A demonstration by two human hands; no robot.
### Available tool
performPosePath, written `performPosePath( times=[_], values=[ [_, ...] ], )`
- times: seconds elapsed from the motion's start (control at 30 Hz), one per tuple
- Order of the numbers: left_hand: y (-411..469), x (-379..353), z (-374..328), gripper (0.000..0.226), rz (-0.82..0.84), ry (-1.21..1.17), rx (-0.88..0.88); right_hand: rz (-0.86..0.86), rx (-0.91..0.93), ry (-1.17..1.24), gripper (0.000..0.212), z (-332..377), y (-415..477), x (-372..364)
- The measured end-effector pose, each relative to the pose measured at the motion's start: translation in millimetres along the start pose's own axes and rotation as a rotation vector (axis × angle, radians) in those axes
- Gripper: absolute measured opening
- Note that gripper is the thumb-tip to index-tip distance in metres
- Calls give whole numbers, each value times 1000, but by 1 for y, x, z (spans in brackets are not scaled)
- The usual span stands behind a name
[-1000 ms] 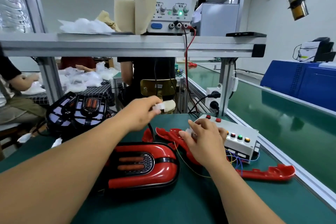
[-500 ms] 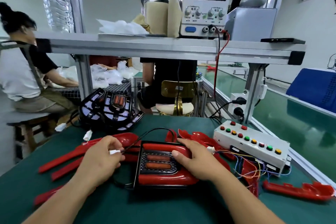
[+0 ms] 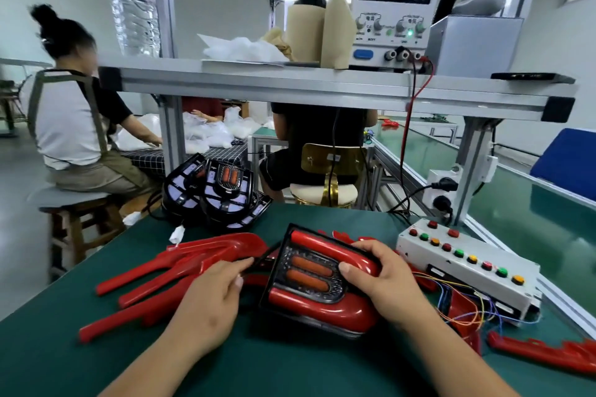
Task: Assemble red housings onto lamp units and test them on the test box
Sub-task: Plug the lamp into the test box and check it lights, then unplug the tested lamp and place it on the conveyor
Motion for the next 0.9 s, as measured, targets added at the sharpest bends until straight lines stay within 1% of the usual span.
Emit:
performPosePath(
  times=[0.13, 0.3, 0.37, 0.5, 0.57, 0.63, 0.7, 0.8, 0.87, 0.9],
  values=[
    [-2, 6, -6, 38, -33, -113, -26, -79, -71, 228, 32, -5, 0, 9],
    [-9, -19, -12, 43, 129, -209, 17, -91, -129, 335, 39, -10, -1, 2],
    [-10, -24, -14, 45, 144, -343, 67, -94, -139, 356, 42, -11, -1, 1],
    [-14, -30, -13, 43, 121, -792, 274, -87, -138, 428, 44, -6, -3, -1],
    [-15, -36, -14, 43, 127, -891, 347, -95, -137, 467, 43, -2, -3, -4],
    [-17, -42, -18, 43, 164, -899, 375, -112, -144, 514, 43, 1, -4, -7],
    [-20, -49, -28, 43, 216, -887, 364, -134, -160, 559, 44, 2, -6, -11],
    [-23, -58, -55, 47, 340, -922, 271, -161, -189, 634, 37, 4, -10, -20],
    [-24, -62, -71, 41, 389, -1012, 241, -172, -224, 681, 29, 5, -13, -26],
    [-24, -64, -76, 36, 384, -1043, 238, -174, -243, 695, 26, 6, -15, -29]
  ],
)
Point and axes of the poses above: each hand's wrist, its own y-axis towards the middle knuckle, its own x-axis out of the back of the hand, z = x × y, the point moved 10 cm from there along y, towards the middle knuckle, and after that the axes turned 1 degree about y, right-handed, at the moved point
